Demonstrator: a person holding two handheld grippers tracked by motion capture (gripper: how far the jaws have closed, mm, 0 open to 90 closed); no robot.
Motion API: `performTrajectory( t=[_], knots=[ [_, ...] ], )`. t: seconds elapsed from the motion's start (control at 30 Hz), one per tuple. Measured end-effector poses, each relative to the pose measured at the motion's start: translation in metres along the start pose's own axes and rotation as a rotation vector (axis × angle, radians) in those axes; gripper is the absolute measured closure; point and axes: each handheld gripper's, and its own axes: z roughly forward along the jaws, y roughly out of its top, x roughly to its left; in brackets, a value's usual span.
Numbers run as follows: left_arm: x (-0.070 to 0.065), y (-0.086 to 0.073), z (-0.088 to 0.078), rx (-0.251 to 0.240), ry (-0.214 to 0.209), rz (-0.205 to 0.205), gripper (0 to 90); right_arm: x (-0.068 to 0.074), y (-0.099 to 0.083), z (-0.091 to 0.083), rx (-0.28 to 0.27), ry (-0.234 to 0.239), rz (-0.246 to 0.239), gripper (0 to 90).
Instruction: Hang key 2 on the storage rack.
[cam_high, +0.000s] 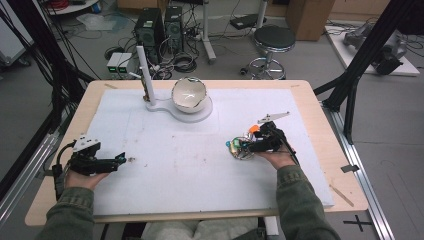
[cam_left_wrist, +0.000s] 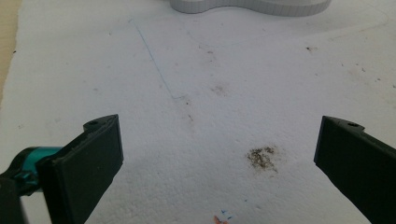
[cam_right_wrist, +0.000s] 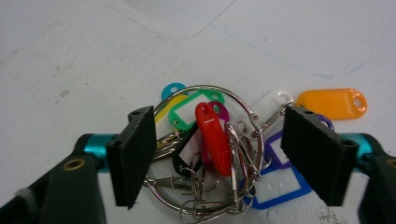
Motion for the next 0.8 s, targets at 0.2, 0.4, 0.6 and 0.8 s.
performTrajectory(
  t=[0.2, 0.4, 0.6, 0.8],
  knots=[
    [0.0, 0.0, 0.0, -0.004, 0.005, 0.002, 1.7, 0.008, 0.006, 0.004, 0.037, -0.012, -0.054, 44.6],
    [0.0, 0.0, 0.0, -0.005, 0.007, 0.001, 1.7, 0.014, 0.013, 0.016, 0.112, -0.05, -0.094, 62.4],
    [0.001, 0.0, -0.001, -0.005, 0.007, 0.003, 1.7, 0.015, 0.017, 0.023, 0.151, -0.075, -0.055, 72.8],
    [0.001, 0.0, 0.0, -0.006, 0.003, 0.004, 1.7, 0.012, 0.021, 0.026, 0.176, -0.075, 0.008, 75.9]
  ],
)
